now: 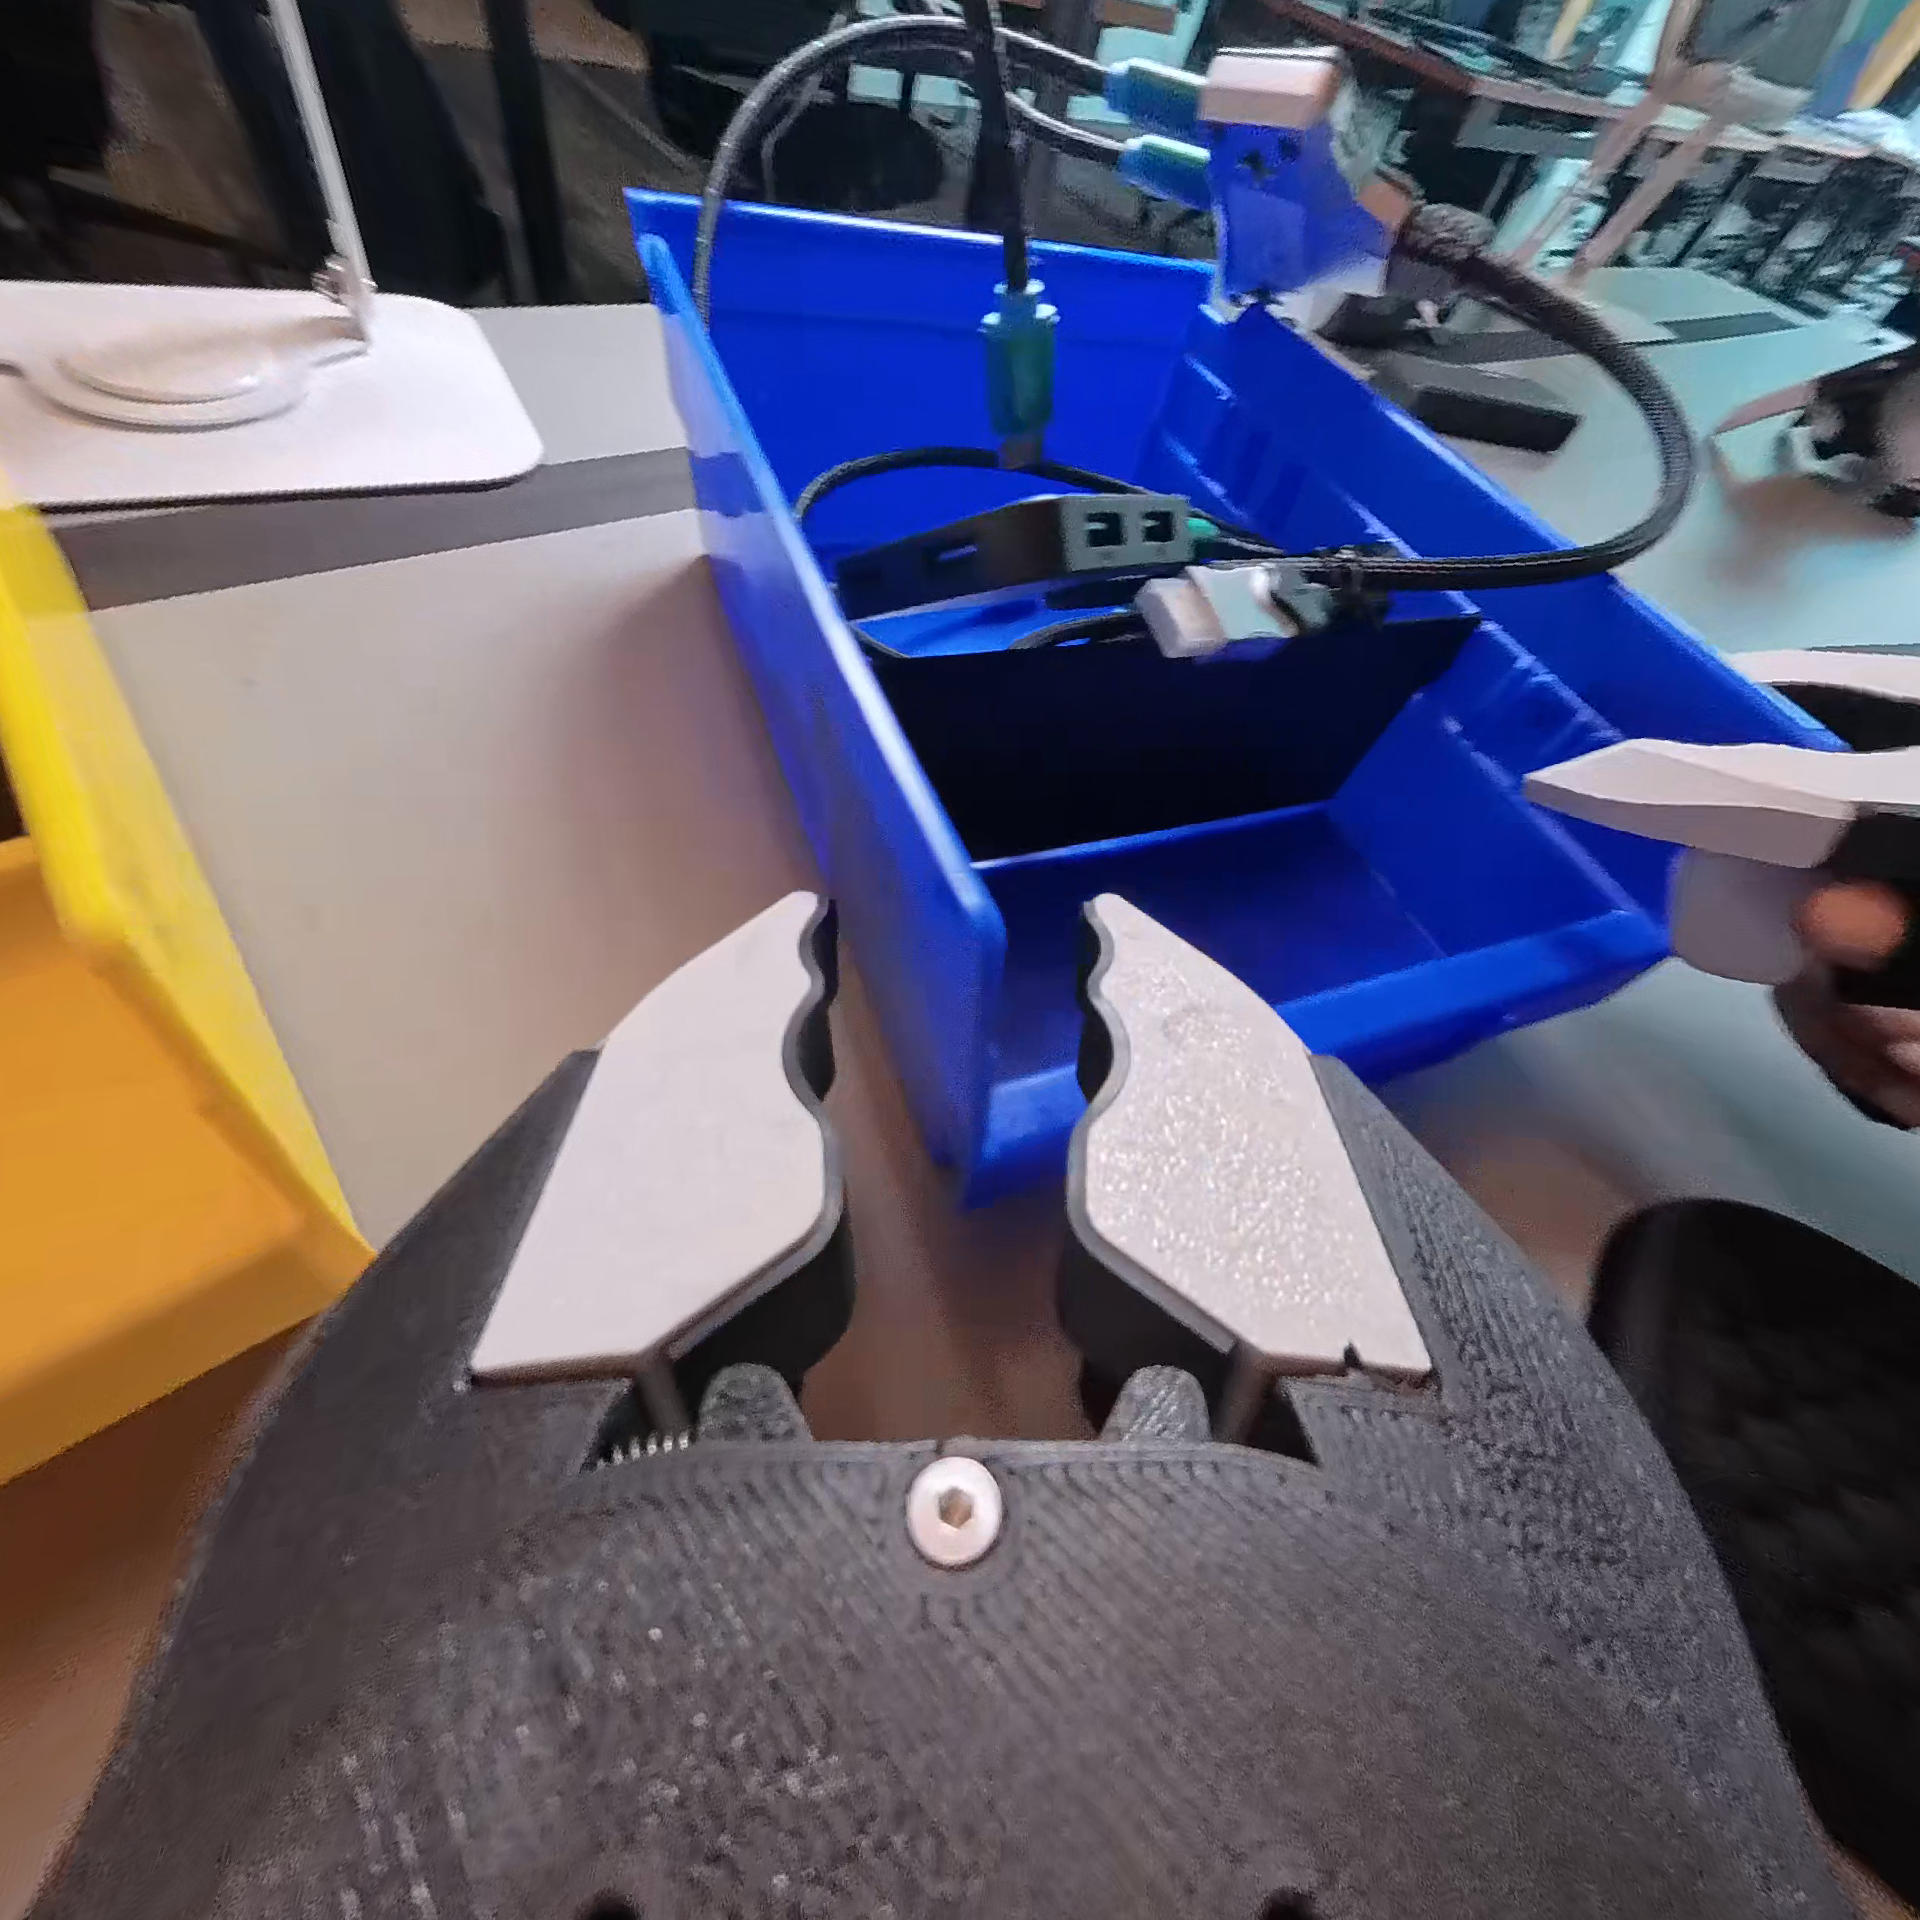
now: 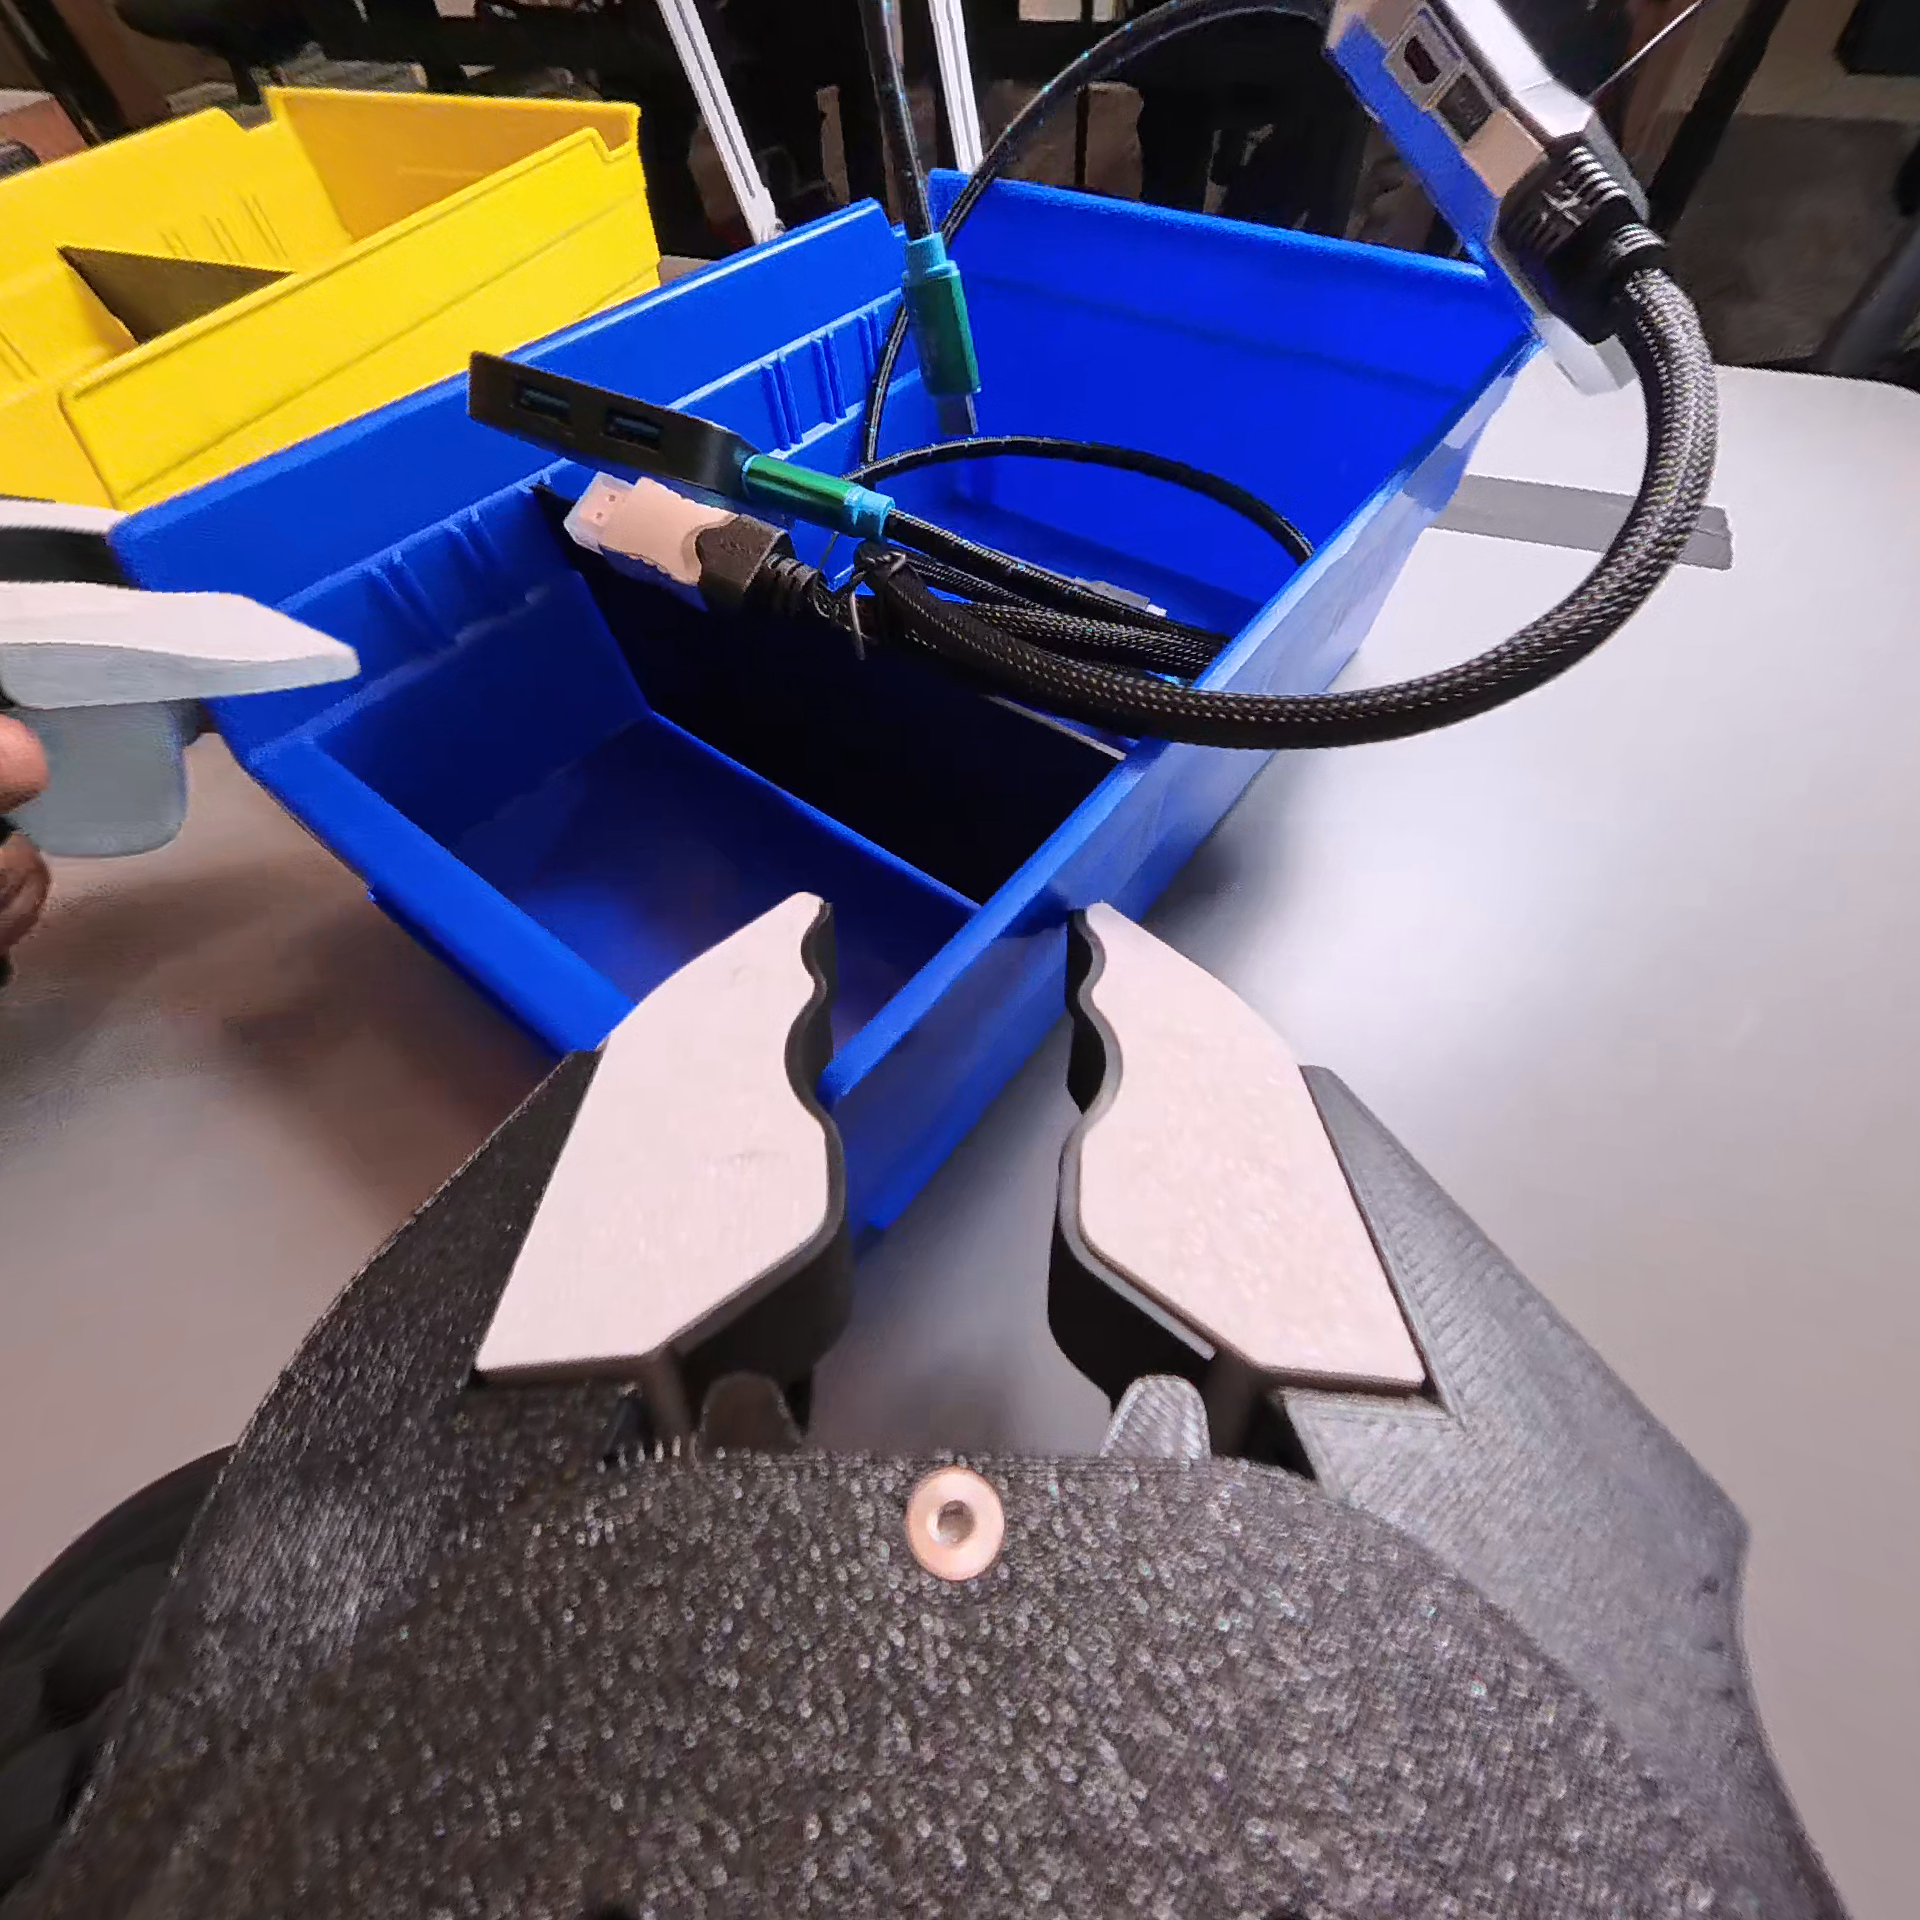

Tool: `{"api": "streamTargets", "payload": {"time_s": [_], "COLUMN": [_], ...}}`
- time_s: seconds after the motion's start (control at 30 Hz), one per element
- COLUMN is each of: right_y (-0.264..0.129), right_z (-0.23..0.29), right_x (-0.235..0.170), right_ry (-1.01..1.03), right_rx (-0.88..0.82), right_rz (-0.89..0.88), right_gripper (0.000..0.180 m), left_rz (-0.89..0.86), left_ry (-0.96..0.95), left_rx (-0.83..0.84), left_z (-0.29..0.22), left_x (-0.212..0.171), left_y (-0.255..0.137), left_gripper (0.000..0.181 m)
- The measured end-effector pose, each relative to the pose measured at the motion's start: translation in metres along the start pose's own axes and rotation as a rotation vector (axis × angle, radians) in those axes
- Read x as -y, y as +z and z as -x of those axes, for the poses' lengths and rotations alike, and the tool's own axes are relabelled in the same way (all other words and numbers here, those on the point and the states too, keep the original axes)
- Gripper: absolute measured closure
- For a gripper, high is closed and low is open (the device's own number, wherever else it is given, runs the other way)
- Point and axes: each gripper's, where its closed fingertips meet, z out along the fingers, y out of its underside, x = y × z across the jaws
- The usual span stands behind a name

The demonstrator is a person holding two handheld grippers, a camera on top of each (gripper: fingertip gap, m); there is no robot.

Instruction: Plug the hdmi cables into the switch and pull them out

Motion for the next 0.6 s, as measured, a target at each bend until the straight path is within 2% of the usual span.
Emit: {"api": "streamTargets", "payload": {"time_s": [0.17,0.37,0.6], "right_y": [0.001,0.002,-0.010], "right_z": [-0.002,-0.005,-0.004], "right_x": [0.003,0.005,0.005], "right_ry": [0.028,0.037,0.032], "right_rx": [0.020,-0.010,-0.034], "right_rz": [-0.052,-0.087,-0.119], "right_gripper": [0.139,0.142,0.145], "left_rz": [-0.020,-0.035,-0.026], "left_ry": [-0.015,-0.058,0.028], "left_rx": [0.033,0.083,0.123], "left_z": [0.004,0.008,0.001], "left_x": [0.000,0.004,0.003], "left_y": [0.013,0.018,0.010], "left_gripper": [0.160,0.166,0.169]}}
